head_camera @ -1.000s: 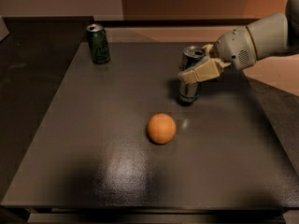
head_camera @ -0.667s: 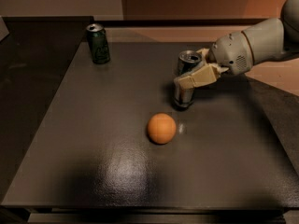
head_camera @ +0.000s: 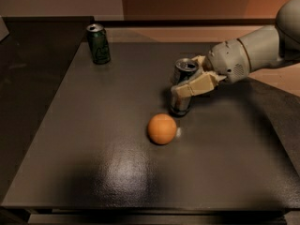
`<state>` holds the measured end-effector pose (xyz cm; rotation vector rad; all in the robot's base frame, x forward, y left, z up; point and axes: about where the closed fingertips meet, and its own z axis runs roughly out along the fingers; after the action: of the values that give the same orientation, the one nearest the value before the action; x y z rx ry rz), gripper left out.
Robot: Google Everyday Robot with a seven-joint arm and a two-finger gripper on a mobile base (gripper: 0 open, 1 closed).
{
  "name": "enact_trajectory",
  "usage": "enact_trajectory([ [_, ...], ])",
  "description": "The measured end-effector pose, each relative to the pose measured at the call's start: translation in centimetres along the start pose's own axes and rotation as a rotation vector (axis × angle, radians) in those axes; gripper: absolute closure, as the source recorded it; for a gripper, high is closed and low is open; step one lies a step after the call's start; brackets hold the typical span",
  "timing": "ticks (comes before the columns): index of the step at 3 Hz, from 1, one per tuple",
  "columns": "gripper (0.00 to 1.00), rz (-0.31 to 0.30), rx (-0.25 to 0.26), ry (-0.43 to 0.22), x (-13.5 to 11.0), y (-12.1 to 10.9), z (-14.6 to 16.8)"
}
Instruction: Move redbull can near orange
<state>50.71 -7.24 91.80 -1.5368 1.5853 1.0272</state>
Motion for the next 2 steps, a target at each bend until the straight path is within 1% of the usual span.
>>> enact_trajectory([
  [1,0.38,-0.009,-0.026,-0.008,0.34,0.37,0.44],
  [2,0.13,-0.010,-0.028,-0.008,0.23,0.34,0.65],
])
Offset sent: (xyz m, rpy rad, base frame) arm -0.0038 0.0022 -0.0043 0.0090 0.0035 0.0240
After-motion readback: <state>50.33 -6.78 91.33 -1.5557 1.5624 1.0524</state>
